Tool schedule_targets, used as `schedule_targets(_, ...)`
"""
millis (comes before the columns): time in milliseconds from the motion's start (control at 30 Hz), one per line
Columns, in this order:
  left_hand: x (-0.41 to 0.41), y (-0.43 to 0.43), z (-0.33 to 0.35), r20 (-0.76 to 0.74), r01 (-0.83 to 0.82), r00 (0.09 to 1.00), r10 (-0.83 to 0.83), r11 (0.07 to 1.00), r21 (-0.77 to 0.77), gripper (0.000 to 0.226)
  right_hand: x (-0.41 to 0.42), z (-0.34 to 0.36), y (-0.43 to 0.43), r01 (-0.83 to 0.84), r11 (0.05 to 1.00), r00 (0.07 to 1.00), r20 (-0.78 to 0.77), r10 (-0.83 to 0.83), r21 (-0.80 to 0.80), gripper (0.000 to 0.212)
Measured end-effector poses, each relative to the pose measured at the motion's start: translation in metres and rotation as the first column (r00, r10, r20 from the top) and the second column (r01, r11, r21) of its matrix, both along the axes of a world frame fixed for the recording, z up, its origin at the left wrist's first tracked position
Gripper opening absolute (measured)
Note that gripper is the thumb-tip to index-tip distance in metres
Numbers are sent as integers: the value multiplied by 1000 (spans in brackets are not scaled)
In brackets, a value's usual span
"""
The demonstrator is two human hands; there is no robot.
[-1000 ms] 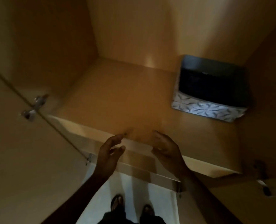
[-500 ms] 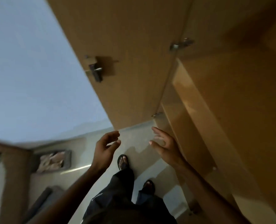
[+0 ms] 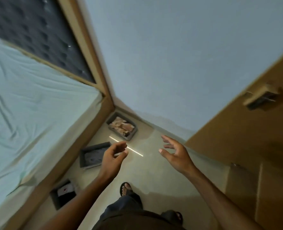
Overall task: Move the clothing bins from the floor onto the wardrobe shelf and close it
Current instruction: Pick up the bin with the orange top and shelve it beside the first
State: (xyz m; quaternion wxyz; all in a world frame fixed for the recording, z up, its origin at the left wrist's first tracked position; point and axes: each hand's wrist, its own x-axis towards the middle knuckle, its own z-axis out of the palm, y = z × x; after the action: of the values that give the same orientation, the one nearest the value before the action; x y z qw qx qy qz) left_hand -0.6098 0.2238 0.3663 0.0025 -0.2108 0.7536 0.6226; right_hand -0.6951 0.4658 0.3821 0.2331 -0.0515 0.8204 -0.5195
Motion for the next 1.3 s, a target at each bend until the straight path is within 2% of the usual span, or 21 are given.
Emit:
schedule_targets(200, 20, -112, -11, 9, -239, 971, 239, 970, -47, 30, -31, -2, -139, -268, 963, 963, -7, 268, 15, 54)
schedule_targets(333, 51, -169, -19, 30, -462, 885, 465, 884, -67, 29, -42, -11, -231, -487, 873, 873, 43, 485, 22, 54)
schedule_targets(433, 77, -192, -22, 50, -611, 788, 613, 790, -56, 30, -42, -18, -292, -619, 785, 785, 67, 616, 32, 55)
schedule_targets(533, 107, -209, -26, 90, -761, 644, 760, 648, -22, 31, -32, -29, -356, -768, 638, 640, 79, 764, 56, 55)
schedule_targets(667, 150, -220, -32, 145, -912, 406, 902, 411, -2, 32, -3, -39, -433, -922, 383, 387, 101, 917, 55, 56)
schedule_targets(833, 208, -222, -33, 167, -993, 117, 979, 114, 26, 29, 62, -44, -507, -992, 102, 108, 77, 991, 77, 57)
schedule_targets(967, 277, -226, -34, 177, -998, -42, 983, -51, 41, 29, 141, -43, -547, -994, -73, -67, 68, 995, 84, 56)
schedule_targets(1100, 355, -241, -38, 185, -989, -136, 973, -145, 38, 29, 224, -51, -573, -980, -170, -162, 84, 983, 102, 57)
schedule_targets(1300, 488, -266, -41, 212, -968, -240, 948, -249, 16, 30, 363, -60, -615, -958, -259, -245, 122, 962, 120, 58)
